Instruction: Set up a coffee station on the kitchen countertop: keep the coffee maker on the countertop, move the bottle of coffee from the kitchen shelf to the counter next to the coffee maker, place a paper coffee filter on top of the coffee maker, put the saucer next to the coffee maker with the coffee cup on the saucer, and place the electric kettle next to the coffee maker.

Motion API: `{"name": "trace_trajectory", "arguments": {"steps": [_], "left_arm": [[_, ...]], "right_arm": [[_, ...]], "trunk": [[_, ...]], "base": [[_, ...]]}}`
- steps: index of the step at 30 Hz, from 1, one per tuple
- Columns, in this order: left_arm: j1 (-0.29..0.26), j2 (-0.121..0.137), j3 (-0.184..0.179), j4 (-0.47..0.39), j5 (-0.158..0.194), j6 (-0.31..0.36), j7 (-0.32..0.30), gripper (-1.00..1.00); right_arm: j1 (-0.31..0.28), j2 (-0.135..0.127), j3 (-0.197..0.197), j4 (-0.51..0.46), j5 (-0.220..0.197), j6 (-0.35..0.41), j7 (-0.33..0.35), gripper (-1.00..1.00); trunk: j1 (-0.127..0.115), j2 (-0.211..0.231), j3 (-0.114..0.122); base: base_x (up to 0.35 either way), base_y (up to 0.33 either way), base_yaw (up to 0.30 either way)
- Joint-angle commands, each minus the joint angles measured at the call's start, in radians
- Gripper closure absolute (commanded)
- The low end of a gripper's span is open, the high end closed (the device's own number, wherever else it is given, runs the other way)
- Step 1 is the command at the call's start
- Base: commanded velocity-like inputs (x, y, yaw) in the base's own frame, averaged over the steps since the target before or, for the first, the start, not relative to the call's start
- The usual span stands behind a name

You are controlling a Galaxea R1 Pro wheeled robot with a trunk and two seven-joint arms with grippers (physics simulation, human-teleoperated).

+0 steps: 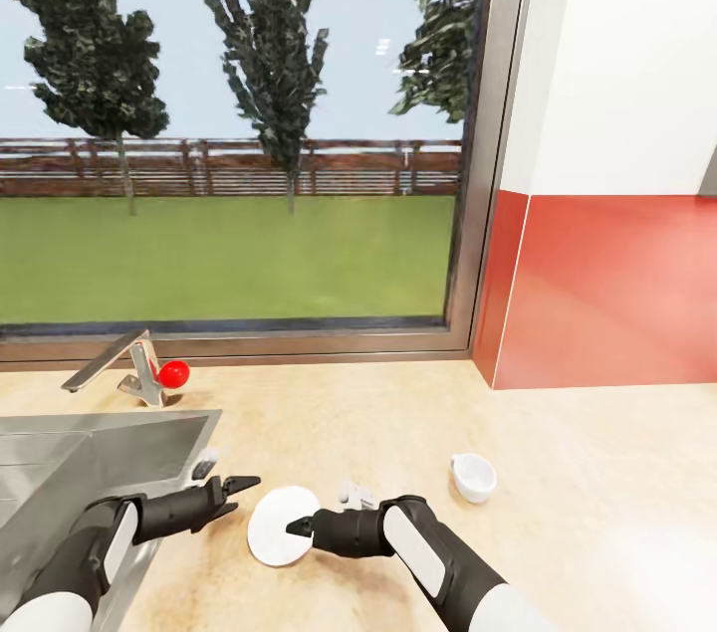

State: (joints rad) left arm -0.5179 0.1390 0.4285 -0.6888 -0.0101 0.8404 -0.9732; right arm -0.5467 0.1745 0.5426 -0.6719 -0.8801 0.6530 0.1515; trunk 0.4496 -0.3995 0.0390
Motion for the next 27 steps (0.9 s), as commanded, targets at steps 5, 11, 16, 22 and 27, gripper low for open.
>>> {"name": "trace_trajectory", "arguments": {"steps": [5,11,16,22,27], "left_arm": [[-0.001,-0.004,0.004,0.025,0.000,0.004,0.002,-1.00],[-0.001,-0.010,0.004,0.061,0.007,0.003,0.002,-1.00],[-0.001,-0.013,0.004,0.063,0.012,0.004,0.002,-1.00],[-0.001,-0.033,0.004,0.063,0.013,0.005,0.002,-1.00],[-0.001,-0.040,0.004,0.063,0.013,0.005,0.002,-1.00]], "right_arm": [[0.001,0.000,0.002,0.002,0.012,0.005,0.000,-1.00],[0.002,0.000,0.002,0.002,0.012,0.005,0.000,-1.00],[0.003,0.000,0.002,0.003,0.012,0.005,0.000,-1.00],[0.012,0.000,0.002,0.005,0.012,0.005,-0.004,-1.00],[0.017,0.000,0.002,0.005,0.012,0.005,-0.004,-1.00]], "trunk": [[0.000,-0.001,-0.001],[0.000,-0.001,-0.001],[0.000,-0.001,-0.001],[0.000,-0.001,-0.001],[0.000,-0.001,-0.001]], "base": [[0.000,0.000,0.000],[0.000,0.000,0.000],[0.000,0.000,0.000],[0.000,0.000,0.000],[0.000,0.000,0.000]]}}
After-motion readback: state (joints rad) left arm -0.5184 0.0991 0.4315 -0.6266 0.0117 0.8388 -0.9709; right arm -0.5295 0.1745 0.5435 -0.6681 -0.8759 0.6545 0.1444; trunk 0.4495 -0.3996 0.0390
